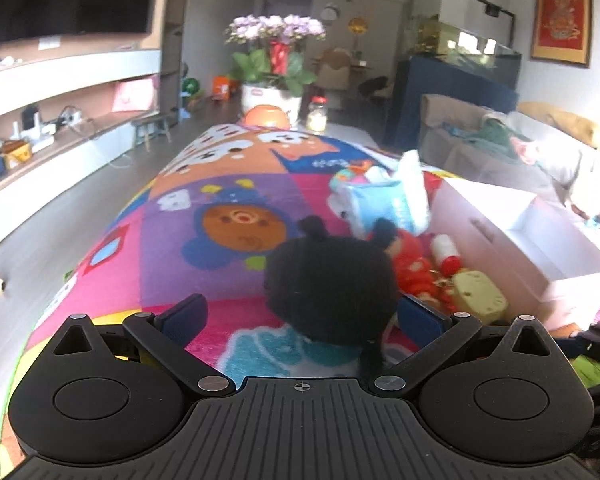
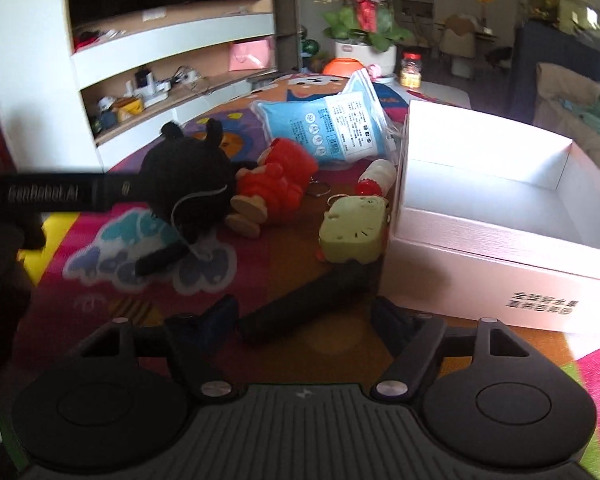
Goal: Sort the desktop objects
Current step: 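Grasp the black plush with the left tool while the right tool grasps the black stick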
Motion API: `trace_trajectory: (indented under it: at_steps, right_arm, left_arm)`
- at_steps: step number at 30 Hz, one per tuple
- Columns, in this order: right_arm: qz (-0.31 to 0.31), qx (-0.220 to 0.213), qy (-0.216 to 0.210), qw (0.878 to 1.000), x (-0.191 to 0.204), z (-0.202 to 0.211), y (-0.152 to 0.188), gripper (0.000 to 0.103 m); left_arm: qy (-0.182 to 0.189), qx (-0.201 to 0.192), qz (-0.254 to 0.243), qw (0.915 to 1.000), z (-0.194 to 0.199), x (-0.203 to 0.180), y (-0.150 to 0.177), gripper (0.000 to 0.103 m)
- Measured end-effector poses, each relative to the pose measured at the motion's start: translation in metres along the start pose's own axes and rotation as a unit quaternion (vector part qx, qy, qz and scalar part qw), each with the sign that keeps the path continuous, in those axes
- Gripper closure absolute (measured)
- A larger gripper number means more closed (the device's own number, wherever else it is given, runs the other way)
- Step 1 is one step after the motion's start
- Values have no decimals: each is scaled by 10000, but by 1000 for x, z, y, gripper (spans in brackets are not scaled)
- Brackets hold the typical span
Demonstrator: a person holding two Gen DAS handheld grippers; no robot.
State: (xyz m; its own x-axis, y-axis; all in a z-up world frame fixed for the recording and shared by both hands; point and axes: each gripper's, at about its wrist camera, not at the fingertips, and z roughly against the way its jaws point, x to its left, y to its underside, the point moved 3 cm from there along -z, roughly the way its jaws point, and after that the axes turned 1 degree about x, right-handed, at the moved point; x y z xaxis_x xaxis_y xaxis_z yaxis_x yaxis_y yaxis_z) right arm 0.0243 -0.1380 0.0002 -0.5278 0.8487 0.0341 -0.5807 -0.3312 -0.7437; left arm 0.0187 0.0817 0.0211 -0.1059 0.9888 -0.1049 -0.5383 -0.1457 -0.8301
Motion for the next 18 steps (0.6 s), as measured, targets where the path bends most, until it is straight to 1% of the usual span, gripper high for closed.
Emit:
trace_trajectory:
  at_steps: [1, 2, 4, 6, 8, 9, 10, 12, 13, 14, 15, 16, 17, 18]
  right_arm:
    - [45, -49, 26, 10000, -5, 8, 1, 29]
    - [62, -159, 127, 9998, -14, 19, 1, 27]
    - [-81, -512, 461, 9976, -35, 41, -1, 16]
    - [-474, -1016, 1027, 9884, -68, 68, -5, 3]
    - [-947, -1268, 1577, 9747, -102, 82, -9, 0]
    - [-1196, -1280, 1761, 9687, -119, 83, -11, 0]
    - [-1399, -1240, 1834, 9651, -133, 81, -13, 0]
    - [-1899, -1066, 1821, 9589, -161, 69, -18, 0]
    - [-2107, -980, 1688, 9579, -170, 63, -19, 0]
    - [-2293, -887, 1427, 9587, -177, 57, -20, 0]
    - [-2407, -822, 1179, 9599, -178, 51, -23, 0]
    - [-2508, -790, 1038, 9592, -179, 49, -23, 0]
    - [-2472, -858, 1103, 9588, -175, 46, -26, 0]
    - [-2317, -889, 1114, 9623, -167, 40, -31, 0]
  left_arm:
    - [21, -2, -72, 10000, 2, -3, 1, 0]
    - [29, 0, -142, 9999, 3, -6, 3, 0]
    - [86, 45, -258, 9996, 4, -13, 8, 0]
    - [282, 151, -357, 9989, 4, -24, 15, 0]
    - [540, 300, -586, 9964, 2, -39, 24, 0]
    - [650, 370, -725, 9946, 1, -46, 29, 0]
    - [705, 427, -819, 9932, 0, -52, 33, 0]
    - [751, 526, -894, 9918, -2, -57, 38, 0]
    - [753, 572, -879, 9916, -3, -56, 40, 0]
    - [750, 618, -848, 9916, -4, -54, 40, 0]
    - [740, 654, -815, 9918, -4, -51, 40, 0]
    - [717, 683, -774, 9921, -5, -47, 41, 0]
    - [690, 697, -740, 9924, -6, -45, 40, 0]
    - [664, 720, -706, 9927, -7, -42, 41, 0]
